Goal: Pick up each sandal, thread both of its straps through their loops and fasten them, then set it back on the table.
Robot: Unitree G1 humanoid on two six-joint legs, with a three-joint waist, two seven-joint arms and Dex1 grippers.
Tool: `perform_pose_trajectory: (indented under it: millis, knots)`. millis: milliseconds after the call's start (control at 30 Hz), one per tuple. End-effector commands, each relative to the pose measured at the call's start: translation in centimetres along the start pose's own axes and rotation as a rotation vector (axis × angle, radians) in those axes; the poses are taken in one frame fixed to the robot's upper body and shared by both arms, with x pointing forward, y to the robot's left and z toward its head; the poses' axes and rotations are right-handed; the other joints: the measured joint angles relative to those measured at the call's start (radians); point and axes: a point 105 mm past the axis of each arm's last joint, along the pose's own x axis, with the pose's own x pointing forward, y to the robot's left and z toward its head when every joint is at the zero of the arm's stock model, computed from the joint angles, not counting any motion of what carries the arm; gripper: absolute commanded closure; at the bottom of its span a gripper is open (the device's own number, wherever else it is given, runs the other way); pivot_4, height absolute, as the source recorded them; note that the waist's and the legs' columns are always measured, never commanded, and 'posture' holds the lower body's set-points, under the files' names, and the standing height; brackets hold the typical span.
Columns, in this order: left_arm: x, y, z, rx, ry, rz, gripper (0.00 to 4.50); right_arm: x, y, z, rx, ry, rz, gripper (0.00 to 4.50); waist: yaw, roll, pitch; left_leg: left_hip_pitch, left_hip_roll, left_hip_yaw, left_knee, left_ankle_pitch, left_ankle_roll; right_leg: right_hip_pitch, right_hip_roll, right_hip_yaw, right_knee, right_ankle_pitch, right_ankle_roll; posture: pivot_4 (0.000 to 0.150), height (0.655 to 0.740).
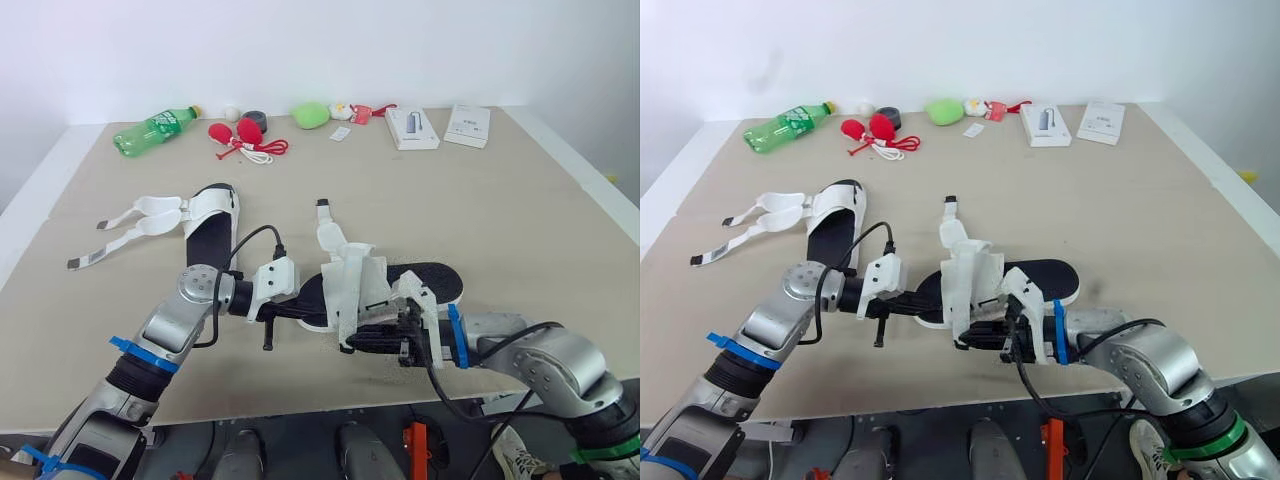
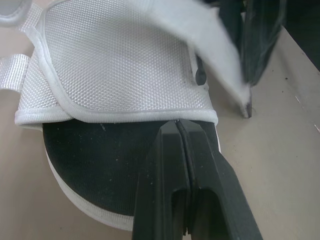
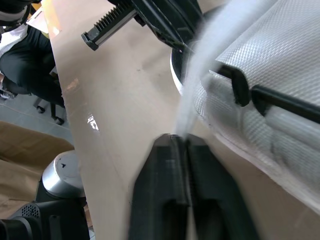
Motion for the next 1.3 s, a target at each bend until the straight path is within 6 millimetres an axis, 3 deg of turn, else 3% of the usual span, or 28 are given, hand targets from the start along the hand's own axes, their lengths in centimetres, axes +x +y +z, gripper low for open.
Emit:
perform_pose_trajectory:
  millis: [33,133,300,433,533,633,800,900,1300]
  knots:
    - [-0.2,0.3,0.4,0.018,-0.008,0.014,4.5,-0.2,0.0,0.1,0.023,0.0,0.002,4.44,0.0,0.0,0.0,0.0,0.0,0.0,0.0,0.0,0.0,0.0,0.0,0.0,0.0,0.0,0.0,0.15,0.74]
    - [-0.3,0.5,0.3,0.02,-0.002,0.022,4.5,-0.4,0.2,1.0,0.08,-0.047,0.028,4.44,0.0,0.0,0.0,0.0,0.0,0.0,0.0,0.0,0.0,0.0,0.0,0.0,0.0,0.0,0.0,0.15,0.74]
    - [-0.5,0.8,-0.1,0.039,0.016,0.034,4.5,-2.6,0.2,4.9,0.185,-0.132,0.101,4.44,-0.002,-0.001,0.0,0.0,0.0,0.001,0.0,0.0,0.0,0.0,0.0,0.001,0.0,0.001,0.001,0.15,0.74]
    - [-0.7,0.8,-0.5,0.055,0.029,0.031,4.5,-4.7,-0.9,9.5,0.151,-0.173,0.089,4.44,-0.003,-0.001,0.0,0.0,0.0,0.001,0.001,0.0,0.0,0.0,0.0,0.001,0.0,0.002,0.001,0.15,0.74]
    - [-0.7,1.1,-0.5,0.065,0.03,0.041,4.5,-5.4,-2.5,10.9,0.141,-0.159,0.025,4.44,-0.003,-0.001,0.0,0.0,0.0,0.001,0.001,0.0,0.0,0.0,0.001,0.001,0.0,0.002,0.0,0.15,0.74]
    - [-0.5,1.3,-0.4,0.073,0.025,0.047,4.5,-5.6,-4.7,9.7,0.137,-0.041,-0.089,4.44,-0.003,-0.001,0.0,-0.001,0.0,0.001,0.0,-0.001,0.001,0.0,0.0,0.001,-0.002,0.001,0.0,0.15,0.74]
    - [-0.3,1.2,-0.3,0.078,0.021,0.04,4.5,-5.4,-5.7,7.9,0.207,0.08,-0.105,4.44,-0.002,-0.001,0.0,-0.003,0.0,0.001,0.0,-0.003,0.004,-0.002,0.0,0.001,-0.003,0.002,0.004,0.15,0.74]
    - [-0.3,1.0,-0.3,0.079,0.018,0.037,4.5,-5.0,-5.1,7.4,0.224,0.128,-0.071,4.44,-0.003,-0.001,0.0,-0.002,0.0,0.001,0.0,-0.003,0.005,-0.002,0.001,0.001,-0.003,0.002,0.004,0.15,0.74]
    - [-0.2,0.8,-0.3,0.078,0.017,0.032,4.5,-4.6,-3.3,9.2,0.307,0.092,0.03,4.44,-0.003,-0.001,0.0,-0.003,0.0,0.001,0.0,-0.004,0.006,-0.002,0.001,0.001,-0.003,0.002,0.004,0.15,0.74]
